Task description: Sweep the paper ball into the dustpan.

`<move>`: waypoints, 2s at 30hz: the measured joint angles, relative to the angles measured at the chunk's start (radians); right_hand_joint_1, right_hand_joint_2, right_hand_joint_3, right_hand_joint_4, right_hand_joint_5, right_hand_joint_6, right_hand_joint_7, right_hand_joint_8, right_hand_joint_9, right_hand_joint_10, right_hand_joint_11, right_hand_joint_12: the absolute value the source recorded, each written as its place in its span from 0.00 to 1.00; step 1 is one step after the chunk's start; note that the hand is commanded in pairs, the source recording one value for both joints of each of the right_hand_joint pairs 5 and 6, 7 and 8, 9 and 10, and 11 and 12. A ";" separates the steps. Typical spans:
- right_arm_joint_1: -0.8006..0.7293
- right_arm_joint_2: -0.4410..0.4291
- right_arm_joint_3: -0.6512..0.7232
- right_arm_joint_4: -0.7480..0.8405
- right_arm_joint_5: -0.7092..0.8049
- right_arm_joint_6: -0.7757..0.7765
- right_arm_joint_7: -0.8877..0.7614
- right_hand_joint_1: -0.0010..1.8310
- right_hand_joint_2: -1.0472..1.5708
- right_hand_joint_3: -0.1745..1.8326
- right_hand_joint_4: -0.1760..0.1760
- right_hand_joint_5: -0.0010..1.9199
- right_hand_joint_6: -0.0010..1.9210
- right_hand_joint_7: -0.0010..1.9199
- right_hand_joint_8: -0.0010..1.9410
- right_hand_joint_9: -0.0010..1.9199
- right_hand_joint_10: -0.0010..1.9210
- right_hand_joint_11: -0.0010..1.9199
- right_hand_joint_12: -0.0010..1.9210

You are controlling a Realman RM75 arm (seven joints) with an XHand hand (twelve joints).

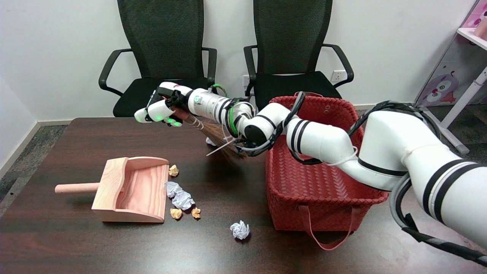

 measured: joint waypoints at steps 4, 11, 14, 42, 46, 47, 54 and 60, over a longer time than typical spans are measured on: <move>-0.001 -0.004 -0.005 0.001 0.000 0.018 0.013 0.58 1.00 0.32 0.66 1.00 1.00 1.00 0.99 1.00 1.00 1.00 1.00; -0.004 -0.005 -0.011 -0.011 0.000 0.043 0.046 0.59 1.00 0.31 0.65 1.00 1.00 1.00 0.99 1.00 1.00 1.00 1.00; -0.006 -0.002 -0.013 -0.024 0.000 0.052 0.066 0.59 1.00 0.31 0.65 1.00 1.00 1.00 0.99 1.00 1.00 1.00 1.00; -0.031 0.149 -0.015 -0.375 0.001 0.113 0.288 0.60 1.00 0.39 0.66 1.00 1.00 1.00 0.99 1.00 1.00 1.00 1.00; -0.032 0.164 -0.013 -0.401 0.001 0.113 0.321 0.59 1.00 0.40 0.66 1.00 1.00 1.00 0.99 1.00 1.00 1.00 1.00; -0.033 0.167 -0.013 -0.406 0.001 0.112 0.331 0.59 1.00 0.41 0.66 1.00 1.00 1.00 0.99 1.00 1.00 1.00 1.00; -0.035 0.183 -0.010 -0.433 -0.001 0.078 0.406 0.59 1.00 0.51 0.68 1.00 1.00 1.00 0.99 1.00 1.00 1.00 1.00; -0.039 0.196 0.005 -0.450 -0.016 0.053 0.445 0.57 1.00 0.63 1.00 1.00 1.00 1.00 0.99 1.00 1.00 1.00 1.00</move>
